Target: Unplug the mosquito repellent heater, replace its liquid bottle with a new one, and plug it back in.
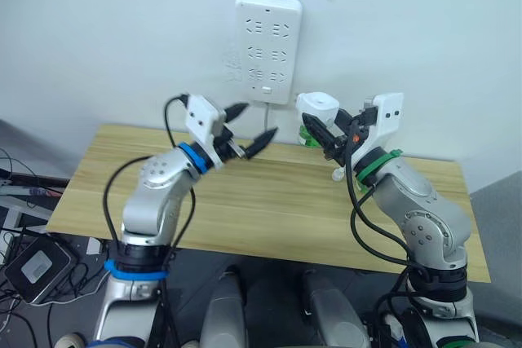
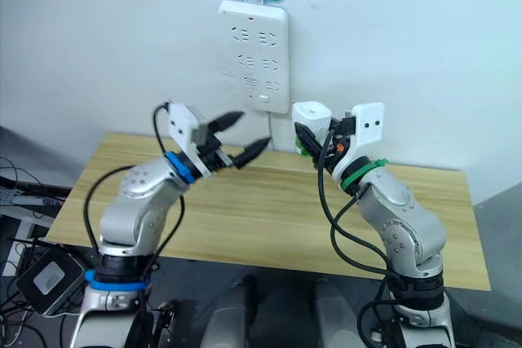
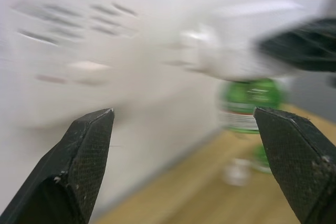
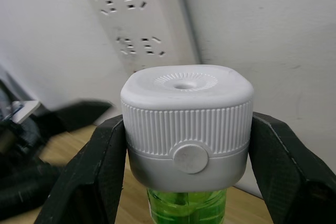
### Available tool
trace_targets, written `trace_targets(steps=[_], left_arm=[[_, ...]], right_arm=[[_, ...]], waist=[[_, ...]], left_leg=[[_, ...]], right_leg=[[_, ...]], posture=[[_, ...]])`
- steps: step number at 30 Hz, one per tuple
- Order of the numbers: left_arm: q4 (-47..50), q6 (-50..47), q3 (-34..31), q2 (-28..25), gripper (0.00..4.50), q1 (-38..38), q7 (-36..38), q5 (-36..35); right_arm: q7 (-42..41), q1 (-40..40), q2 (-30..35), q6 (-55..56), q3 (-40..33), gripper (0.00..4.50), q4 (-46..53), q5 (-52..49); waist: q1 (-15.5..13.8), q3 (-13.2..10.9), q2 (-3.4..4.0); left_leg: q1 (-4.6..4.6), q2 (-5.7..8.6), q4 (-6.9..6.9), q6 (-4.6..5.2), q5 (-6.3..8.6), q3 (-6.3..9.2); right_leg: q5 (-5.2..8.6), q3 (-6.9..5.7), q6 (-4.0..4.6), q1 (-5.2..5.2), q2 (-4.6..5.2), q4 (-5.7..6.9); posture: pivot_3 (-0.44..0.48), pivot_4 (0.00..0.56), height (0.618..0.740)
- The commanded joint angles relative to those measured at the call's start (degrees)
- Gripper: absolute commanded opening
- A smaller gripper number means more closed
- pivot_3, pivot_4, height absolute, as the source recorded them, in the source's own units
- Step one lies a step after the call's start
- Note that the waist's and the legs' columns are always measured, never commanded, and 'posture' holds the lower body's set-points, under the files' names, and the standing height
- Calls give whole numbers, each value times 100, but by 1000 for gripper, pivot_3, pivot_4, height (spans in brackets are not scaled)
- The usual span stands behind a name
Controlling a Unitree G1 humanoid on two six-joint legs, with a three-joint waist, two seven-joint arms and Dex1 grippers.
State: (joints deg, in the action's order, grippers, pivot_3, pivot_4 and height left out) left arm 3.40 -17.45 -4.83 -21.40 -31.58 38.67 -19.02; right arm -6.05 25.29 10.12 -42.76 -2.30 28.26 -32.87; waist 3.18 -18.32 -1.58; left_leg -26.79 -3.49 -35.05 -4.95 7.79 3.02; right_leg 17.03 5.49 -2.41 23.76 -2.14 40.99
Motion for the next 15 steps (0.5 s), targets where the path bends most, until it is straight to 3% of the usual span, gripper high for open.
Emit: trace_targets(steps=[1,15], left_arm=[[-614,538,-144,-150,4500,-616,117,68],[-4023,2193,288,-170,4500,-2501,1718,478]], right_arm=[[33,60,-134,291,-184,2978,131,-44],[4,-39,-127,231,-310,2978,485,-187]], waist=[[-27,1,-2],[7,3,-1]], left_leg=[[-1,2,0,0,0,0],[-3,5,8,1,0,4]], right_leg=[[0,0,0,-1,1,-1],[-5,-12,7,3,4,1]], posture=[[-22,244,740],[-82,228,740]])
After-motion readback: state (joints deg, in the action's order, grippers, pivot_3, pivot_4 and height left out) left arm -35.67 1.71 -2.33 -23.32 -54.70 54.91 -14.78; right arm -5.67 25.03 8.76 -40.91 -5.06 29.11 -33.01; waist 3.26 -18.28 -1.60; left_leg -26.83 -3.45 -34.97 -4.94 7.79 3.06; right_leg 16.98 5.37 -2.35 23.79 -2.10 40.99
